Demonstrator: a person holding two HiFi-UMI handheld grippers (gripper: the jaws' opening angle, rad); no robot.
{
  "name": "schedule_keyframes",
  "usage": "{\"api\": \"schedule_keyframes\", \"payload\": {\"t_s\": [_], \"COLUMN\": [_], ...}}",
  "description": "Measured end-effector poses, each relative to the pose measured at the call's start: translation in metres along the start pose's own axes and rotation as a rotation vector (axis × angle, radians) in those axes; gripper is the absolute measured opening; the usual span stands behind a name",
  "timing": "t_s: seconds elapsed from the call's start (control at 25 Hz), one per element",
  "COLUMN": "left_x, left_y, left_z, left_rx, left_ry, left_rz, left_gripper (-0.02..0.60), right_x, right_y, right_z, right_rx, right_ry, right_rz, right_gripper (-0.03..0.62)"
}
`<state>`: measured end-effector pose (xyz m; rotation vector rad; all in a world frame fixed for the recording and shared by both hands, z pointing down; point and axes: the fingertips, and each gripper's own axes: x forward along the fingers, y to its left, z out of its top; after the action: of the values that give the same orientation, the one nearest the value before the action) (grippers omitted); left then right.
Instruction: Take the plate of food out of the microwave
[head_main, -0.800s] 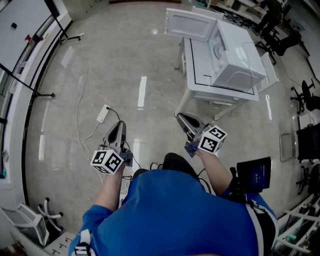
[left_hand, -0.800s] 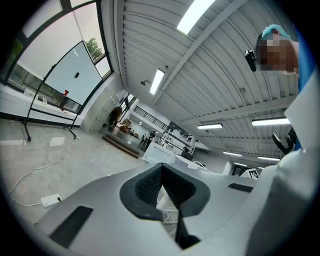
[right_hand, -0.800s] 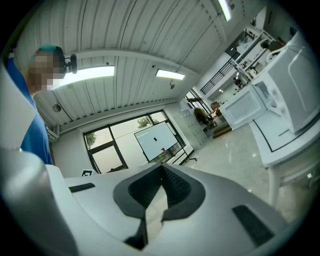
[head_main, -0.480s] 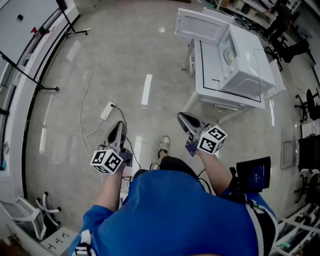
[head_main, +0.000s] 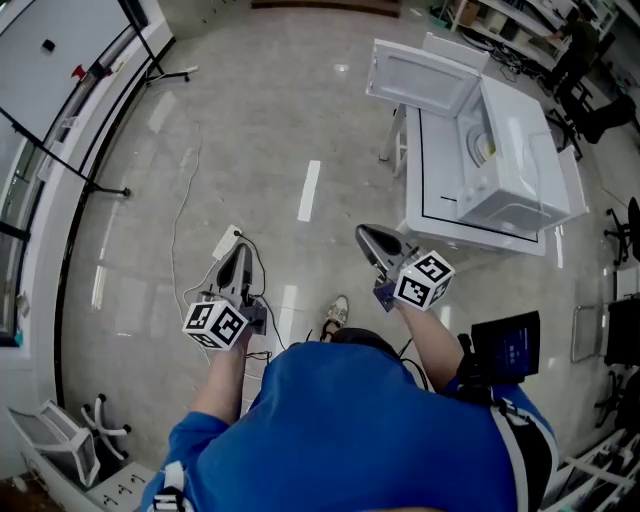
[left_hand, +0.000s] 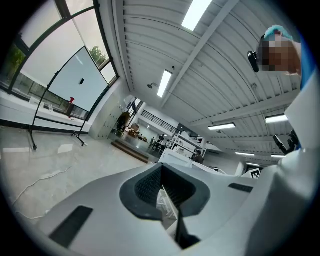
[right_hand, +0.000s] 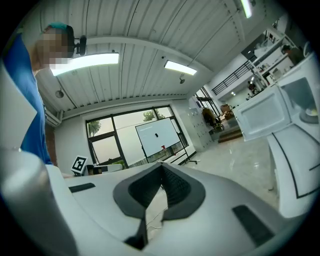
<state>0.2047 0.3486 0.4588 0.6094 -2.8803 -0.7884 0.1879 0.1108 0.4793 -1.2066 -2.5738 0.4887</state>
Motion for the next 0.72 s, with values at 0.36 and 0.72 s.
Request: {"api": "schedule_keyframes", "payload": {"t_s": [0.36, 0.72], "left_x": [0.095, 0.191], "left_y": [-0.002, -0.02], "left_z": [0.003, -0.005], "left_rx": [0.013, 0.02], "left_ry": [0.048, 0.092], "left_rz": [-0.052, -0.174], "left_gripper": [0.011, 0.011], "right_x": [0.021, 0.017], "right_y": [-0.069, -0.131], "right_z": [0.032, 0.058], "right_rx": [-0.006, -0.002], "right_ry": [-0.022, -0.054], "right_rz": [-0.049, -0.154], "right_gripper": [-0.008, -0.008]}}
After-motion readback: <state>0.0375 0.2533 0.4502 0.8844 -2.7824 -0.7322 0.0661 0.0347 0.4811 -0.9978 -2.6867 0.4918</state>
